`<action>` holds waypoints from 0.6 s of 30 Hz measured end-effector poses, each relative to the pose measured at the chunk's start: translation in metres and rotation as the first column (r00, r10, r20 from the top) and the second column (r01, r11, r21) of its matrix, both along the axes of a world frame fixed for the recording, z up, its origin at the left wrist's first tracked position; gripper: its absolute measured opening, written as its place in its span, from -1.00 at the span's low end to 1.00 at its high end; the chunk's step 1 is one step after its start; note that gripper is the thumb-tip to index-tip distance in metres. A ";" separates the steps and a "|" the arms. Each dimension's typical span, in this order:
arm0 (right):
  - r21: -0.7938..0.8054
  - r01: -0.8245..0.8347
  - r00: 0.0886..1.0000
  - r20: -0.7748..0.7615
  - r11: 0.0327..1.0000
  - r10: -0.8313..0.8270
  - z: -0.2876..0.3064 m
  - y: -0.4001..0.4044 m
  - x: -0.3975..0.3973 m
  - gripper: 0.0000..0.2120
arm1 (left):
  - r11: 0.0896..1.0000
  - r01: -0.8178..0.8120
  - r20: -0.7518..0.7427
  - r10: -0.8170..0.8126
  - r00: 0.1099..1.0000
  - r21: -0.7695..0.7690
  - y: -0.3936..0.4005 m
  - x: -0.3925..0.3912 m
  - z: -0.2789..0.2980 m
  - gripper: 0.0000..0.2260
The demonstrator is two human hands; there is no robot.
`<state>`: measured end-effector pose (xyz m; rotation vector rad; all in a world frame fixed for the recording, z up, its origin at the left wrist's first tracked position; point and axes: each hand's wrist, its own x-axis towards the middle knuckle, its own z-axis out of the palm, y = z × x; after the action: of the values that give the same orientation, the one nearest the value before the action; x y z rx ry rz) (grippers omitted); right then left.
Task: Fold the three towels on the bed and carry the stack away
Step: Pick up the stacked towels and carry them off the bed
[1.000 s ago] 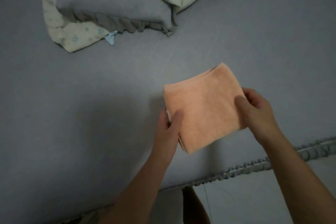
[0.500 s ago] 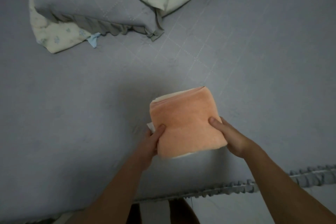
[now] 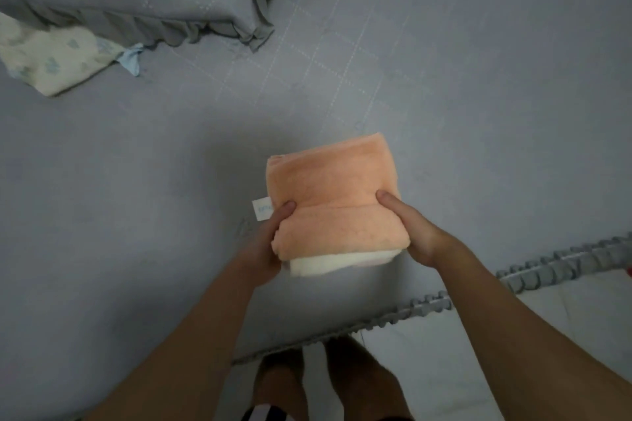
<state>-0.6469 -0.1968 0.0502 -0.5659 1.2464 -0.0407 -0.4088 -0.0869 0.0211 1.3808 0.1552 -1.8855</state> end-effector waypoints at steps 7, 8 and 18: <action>-0.065 0.194 0.978 0.093 0.979 -0.188 0.124 0.058 -0.033 -0.44 | 0.972 0.227 0.056 -0.224 0.973 -0.062 0.002 -0.010 0.127 -0.36; -0.081 0.235 0.967 0.123 0.969 -0.224 0.144 0.066 -0.041 -0.39 | 0.960 0.268 0.068 -0.263 0.962 -0.077 0.001 -0.015 0.147 -0.37; -0.294 0.671 0.742 0.280 0.681 -0.610 0.286 0.117 -0.193 -0.48 | 0.816 0.519 0.189 -0.485 0.854 -0.254 -0.062 -0.184 0.314 -0.75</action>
<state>-0.8403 -0.0794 0.3360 -0.4103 1.2312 -0.9363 -0.5929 -0.1488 0.3351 1.4012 -0.5930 -2.1294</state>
